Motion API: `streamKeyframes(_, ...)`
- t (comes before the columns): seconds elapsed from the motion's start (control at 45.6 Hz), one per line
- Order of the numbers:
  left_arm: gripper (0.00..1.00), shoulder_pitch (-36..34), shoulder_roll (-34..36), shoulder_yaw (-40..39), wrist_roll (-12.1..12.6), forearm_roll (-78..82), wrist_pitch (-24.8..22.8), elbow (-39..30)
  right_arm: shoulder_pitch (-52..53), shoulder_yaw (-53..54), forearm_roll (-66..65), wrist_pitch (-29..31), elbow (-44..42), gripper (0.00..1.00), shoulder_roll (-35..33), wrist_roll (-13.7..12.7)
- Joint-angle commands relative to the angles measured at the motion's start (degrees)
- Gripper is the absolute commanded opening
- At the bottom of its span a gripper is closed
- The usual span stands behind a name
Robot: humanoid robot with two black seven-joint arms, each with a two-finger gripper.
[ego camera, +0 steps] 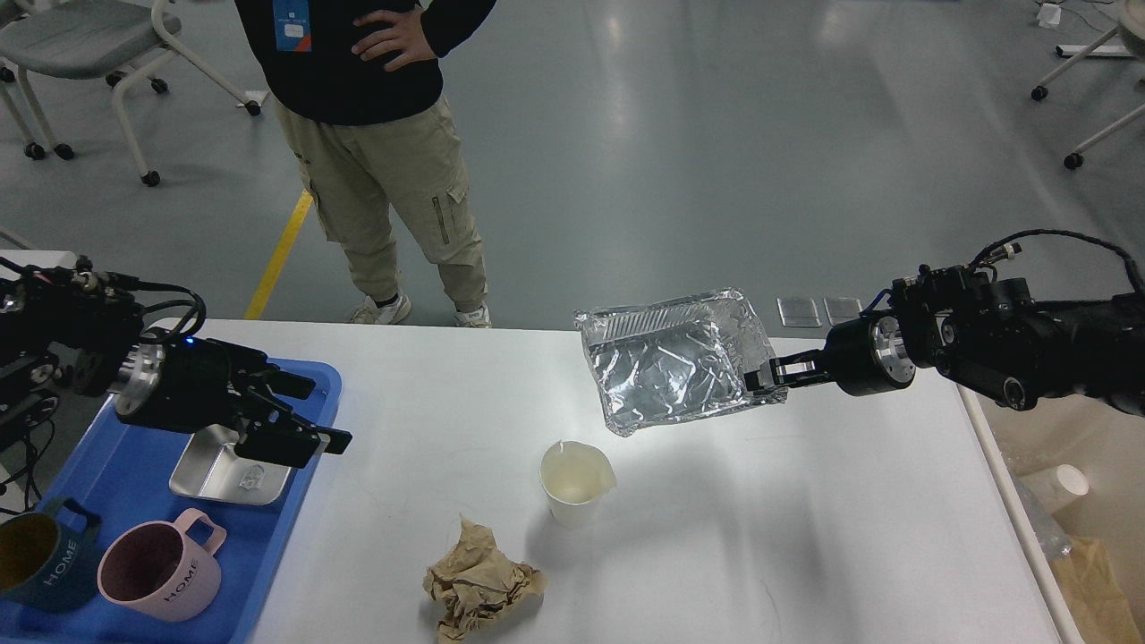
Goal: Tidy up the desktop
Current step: 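Reach the left gripper to the white paper cup and grasp it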
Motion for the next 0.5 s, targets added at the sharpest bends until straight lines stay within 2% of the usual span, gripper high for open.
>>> streamKeyframes(0.0, 0.96, -2.5, -5.5, 2.5, 0.3, 0.2, -0.1, 5.2, -0.2, 0.1, 0.4, -0.3, 0.2, 0.0, 0.0, 0.3)
streamKeyframes(0.241, 0.96, -3.2, -14.0, 5.6, 0.7, 0.0, -0.1, 11.6, -0.3, 0.8, 0.4, -0.8, 0.3, 0.0, 1.3, 0.3)
streamKeyframes(0.482, 0.96, -3.9, -20.3, 10.5, 0.9, 1.5, -0.1, 12.6, -0.3, 0.9, 0.4, -0.8, -0.2, 0.0, 1.7, 0.3)
